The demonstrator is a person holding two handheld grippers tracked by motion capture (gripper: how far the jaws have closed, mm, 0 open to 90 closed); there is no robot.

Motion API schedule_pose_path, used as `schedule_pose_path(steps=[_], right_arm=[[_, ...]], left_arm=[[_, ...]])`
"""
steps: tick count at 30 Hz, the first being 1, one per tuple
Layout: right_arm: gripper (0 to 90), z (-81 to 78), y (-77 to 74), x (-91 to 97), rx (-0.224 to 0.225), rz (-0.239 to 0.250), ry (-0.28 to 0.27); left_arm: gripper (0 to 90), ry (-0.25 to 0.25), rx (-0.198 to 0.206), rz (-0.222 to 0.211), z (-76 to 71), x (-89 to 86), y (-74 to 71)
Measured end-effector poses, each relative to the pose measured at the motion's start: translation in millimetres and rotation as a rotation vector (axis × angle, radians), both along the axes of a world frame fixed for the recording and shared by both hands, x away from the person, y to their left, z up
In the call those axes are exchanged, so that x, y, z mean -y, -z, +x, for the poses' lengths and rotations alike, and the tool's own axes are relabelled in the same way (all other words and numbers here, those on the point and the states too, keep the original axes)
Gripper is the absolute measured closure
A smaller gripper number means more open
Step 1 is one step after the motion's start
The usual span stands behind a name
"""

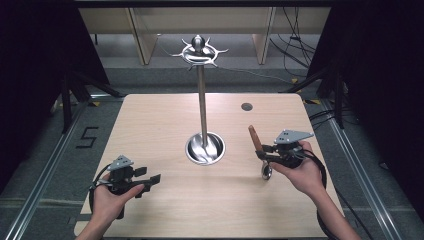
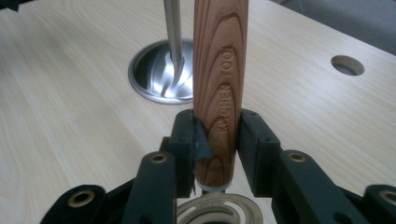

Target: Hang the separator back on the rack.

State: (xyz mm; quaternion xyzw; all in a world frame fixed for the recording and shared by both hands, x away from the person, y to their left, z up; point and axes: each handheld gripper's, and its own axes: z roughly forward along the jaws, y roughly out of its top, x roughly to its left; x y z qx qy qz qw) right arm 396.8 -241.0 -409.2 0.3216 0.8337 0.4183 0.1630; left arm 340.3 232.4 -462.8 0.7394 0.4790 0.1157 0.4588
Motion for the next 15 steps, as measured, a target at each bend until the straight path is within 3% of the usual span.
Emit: schedule_pose_path(steps=[4, 5, 6, 7, 8, 11, 12, 13, 14, 15], right_arm=[[69.4, -3.0, -7.5, -2.6, 0.005, 0.054, -0.001], [69.4, -1.8, -10.2, -1.5, 0.031, 0.055, -0.010], [69.4, -4.0, -12.2, -3.5, 0.019, 0.074, 0.000], [69.4, -3.2, -14.0, -3.7, 0.041, 0.075, -0.007], [69.4, -4.8, -16.7, -4.7, 0.025, 0.081, -0.005], [69.4, -3.9, -21.6, -6.8, 0.058, 0.090, -0.017], [69.3, -6.2, -22.5, -8.9, 0.049, 0.105, -0.002], [69.4, -4.6, -23.5, -9.8, 0.082, 0.112, -0.004], [69.3, -6.7, -25.7, -11.4, 0.058, 0.121, 0.009], [69.4, -5.1, -27.5, -10.7, 0.078, 0.108, -0.007]], left_arm=[[31.2, -0.003, 0.002, -0.001, -0.2, 0.2, -0.2], [31.2, 0.000, 0.003, 0.003, 0.0, -0.1, -0.1], [31.2, 0.006, 0.005, 0.003, 0.5, -0.3, 0.3], [31.2, 0.006, 0.003, -0.005, 0.7, 0.0, 0.7], [31.2, 0.004, 0.003, -0.005, 0.7, 0.1, 0.6], [31.2, -0.004, 0.005, 0.002, -0.2, 0.0, -0.5], [31.2, -0.007, 0.004, 0.001, -0.5, 0.1, -0.5], [31.2, -0.002, 0.009, 0.004, -0.2, -0.5, -0.6], [31.2, -0.002, 0.002, 0.001, -0.3, -0.9, -0.9], [31.2, -0.002, 0.006, 0.000, -0.2, -1.2, -0.9]])
